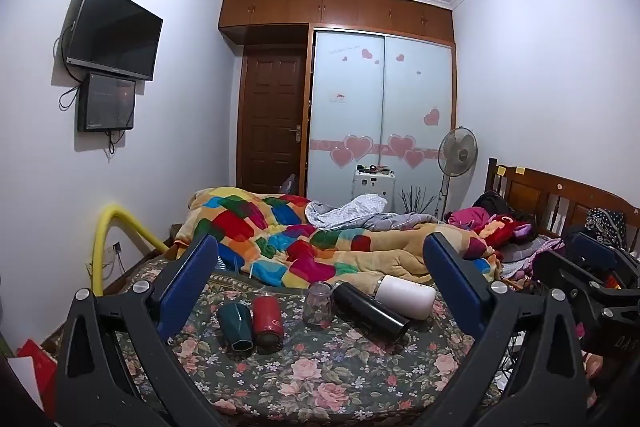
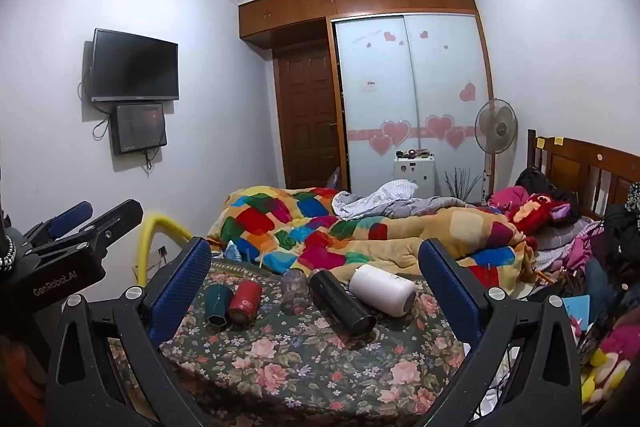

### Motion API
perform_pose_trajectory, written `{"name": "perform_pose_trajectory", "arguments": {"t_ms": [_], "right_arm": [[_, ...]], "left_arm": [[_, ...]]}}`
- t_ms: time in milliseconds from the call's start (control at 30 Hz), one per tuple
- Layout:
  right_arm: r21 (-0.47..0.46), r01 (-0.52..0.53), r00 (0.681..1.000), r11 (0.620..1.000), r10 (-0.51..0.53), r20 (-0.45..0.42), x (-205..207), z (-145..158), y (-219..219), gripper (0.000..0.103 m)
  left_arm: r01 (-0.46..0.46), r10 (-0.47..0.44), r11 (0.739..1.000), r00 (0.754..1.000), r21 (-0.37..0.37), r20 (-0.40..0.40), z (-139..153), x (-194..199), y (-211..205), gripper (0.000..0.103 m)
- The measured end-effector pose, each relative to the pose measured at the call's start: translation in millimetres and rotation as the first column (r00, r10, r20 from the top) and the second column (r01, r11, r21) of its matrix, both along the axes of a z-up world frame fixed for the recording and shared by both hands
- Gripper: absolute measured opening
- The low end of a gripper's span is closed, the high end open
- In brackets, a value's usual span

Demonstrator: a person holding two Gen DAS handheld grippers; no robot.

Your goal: Flip cup upright

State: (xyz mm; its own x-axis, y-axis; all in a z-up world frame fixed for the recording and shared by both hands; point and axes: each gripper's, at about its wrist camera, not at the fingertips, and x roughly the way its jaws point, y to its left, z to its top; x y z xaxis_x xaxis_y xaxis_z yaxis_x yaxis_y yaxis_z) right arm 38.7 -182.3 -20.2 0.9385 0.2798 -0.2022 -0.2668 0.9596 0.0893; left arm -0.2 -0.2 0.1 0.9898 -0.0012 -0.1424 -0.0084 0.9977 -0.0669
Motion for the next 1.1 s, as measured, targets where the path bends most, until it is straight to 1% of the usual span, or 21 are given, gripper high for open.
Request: {"name": "perform_pose_trajectory", "arguments": {"t_ms": [167,467,567,733,767,1100], "right_arm": [[0.000,-0.002,1.000,1.000,0.002,-0.011,0.7,-0.3,0.5,0.103],[-0.003,-0.003,1.000,1.000,0.003,-0.014,0.1,0.1,0.8,0.103],[-0.004,-0.002,1.000,1.000,0.002,-0.016,0.8,0.2,1.2,0.103],[-0.004,-0.001,1.000,1.000,0.001,-0.018,2.7,-2.6,2.3,0.103],[-0.004,-0.001,1.000,1.000,0.000,-0.018,2.4,-2.6,2.1,0.103],[-0.005,-0.002,1.000,1.000,0.002,-0.022,2.2,-3.8,3.4,0.103]], "left_arm": [[0.004,-0.004,1.000,1.000,-0.021,-0.001,0.1,-1.3,2.4,0.103],[0.008,-0.008,1.000,1.000,-0.007,-0.002,0.9,-0.2,6.3,0.103],[0.010,-0.010,1.000,1.000,-0.007,-0.005,-3.0,5.1,19.4,0.103],[0.008,-0.008,1.000,1.000,0.000,-0.005,-0.5,2.7,13.4,0.103],[0.005,-0.005,1.000,1.000,0.005,-0.005,0.3,0.5,4.3,0.103],[0.006,-0.005,1.000,1.000,0.008,-0.009,-1.0,1.1,2.3,0.103]]}}
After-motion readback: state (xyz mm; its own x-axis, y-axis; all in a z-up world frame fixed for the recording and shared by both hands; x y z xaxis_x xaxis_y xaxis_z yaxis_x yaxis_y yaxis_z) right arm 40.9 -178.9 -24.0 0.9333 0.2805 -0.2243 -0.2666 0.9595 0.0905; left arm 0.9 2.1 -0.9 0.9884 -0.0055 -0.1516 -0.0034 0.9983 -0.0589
